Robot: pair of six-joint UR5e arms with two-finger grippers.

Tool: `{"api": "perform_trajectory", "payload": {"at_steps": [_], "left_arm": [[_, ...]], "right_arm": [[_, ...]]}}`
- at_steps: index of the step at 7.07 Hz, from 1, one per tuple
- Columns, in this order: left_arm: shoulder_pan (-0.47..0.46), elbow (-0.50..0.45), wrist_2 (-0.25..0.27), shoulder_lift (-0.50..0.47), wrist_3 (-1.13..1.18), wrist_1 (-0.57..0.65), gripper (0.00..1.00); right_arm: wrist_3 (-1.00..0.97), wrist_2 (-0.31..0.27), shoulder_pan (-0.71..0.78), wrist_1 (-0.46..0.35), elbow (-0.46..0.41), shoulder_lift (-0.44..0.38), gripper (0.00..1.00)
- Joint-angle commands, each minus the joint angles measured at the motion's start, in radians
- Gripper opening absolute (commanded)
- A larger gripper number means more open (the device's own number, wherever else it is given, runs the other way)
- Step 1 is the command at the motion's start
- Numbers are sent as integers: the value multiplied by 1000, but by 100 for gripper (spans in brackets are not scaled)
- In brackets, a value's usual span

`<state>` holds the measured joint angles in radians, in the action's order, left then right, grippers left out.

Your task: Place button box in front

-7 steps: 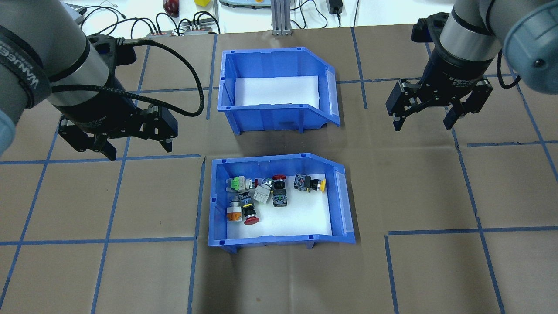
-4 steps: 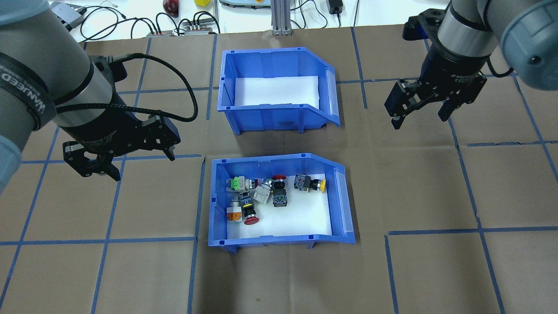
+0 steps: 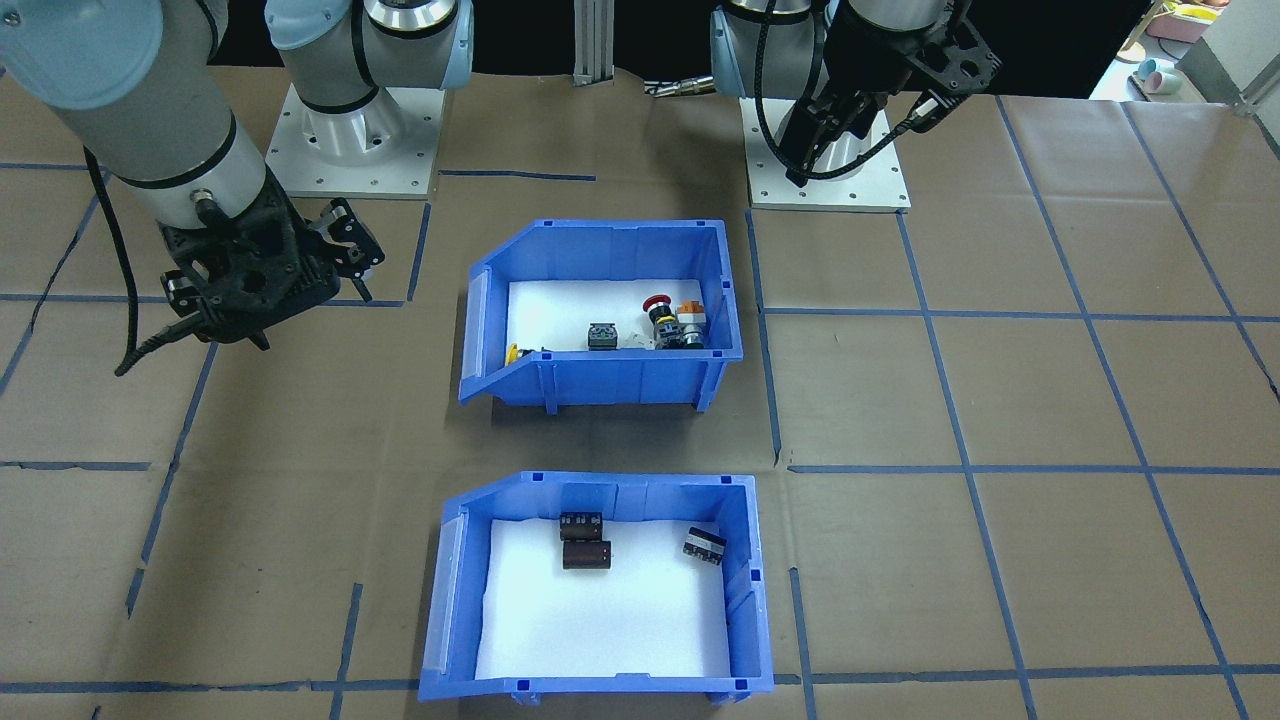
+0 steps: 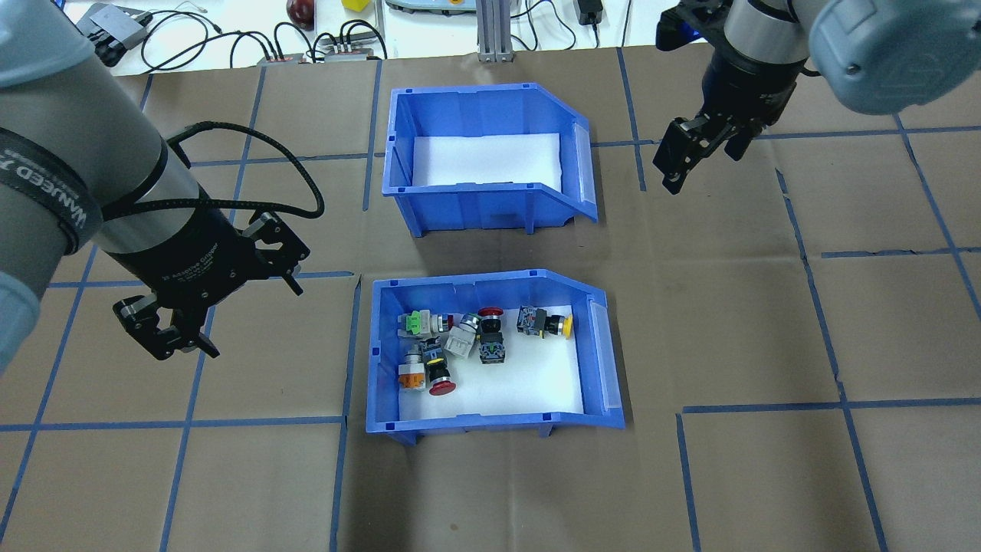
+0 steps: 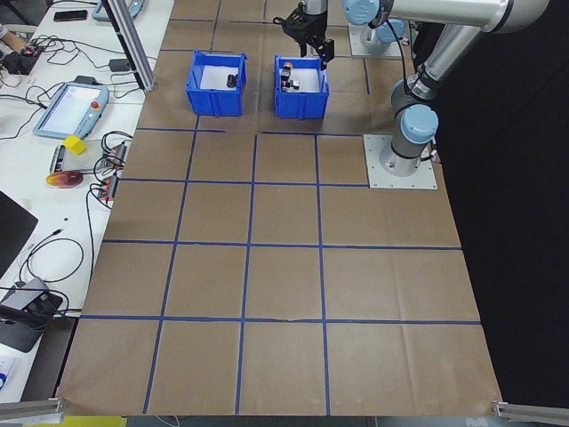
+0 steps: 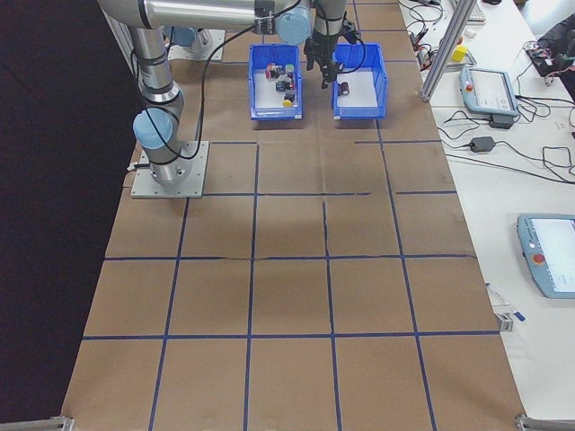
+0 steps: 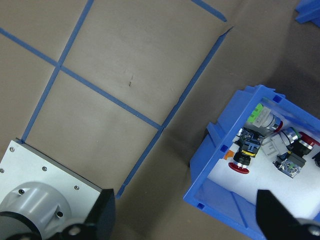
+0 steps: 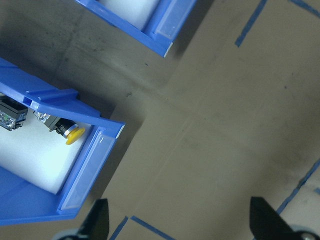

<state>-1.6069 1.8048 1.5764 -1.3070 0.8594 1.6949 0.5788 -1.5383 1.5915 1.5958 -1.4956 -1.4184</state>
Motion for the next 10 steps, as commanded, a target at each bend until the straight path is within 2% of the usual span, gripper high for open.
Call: {"api": "perform_trajectory", "payload": {"at_steps": [1, 2, 3, 4, 6, 7, 8, 10], "left_arm": [[-8, 86, -76, 58, 323, 9, 99], [-13, 175, -114, 119, 434, -4, 99], [-16, 254, -177, 180, 532, -70, 99], [-24, 296, -183, 202, 640, -93, 99], [-123, 307, -184, 183, 799, -121, 99], [-181, 332, -182, 146, 867, -205, 98], [-241, 350, -182, 99, 939, -300, 98], [-292, 350, -179, 26, 1030, -392, 98]], "right_arm": [[152, -3, 77, 77, 87, 102, 100], [171, 3, 100, 78, 136, 157, 100], [255, 6, 129, 88, 181, 208, 100], [289, -5, 172, 78, 236, 251, 100], [412, -8, 266, 90, 273, 326, 100], [468, -9, 304, 92, 275, 348, 100], [513, -54, 333, 122, 273, 360, 100], [513, -69, 384, 244, 273, 412, 100]]}}
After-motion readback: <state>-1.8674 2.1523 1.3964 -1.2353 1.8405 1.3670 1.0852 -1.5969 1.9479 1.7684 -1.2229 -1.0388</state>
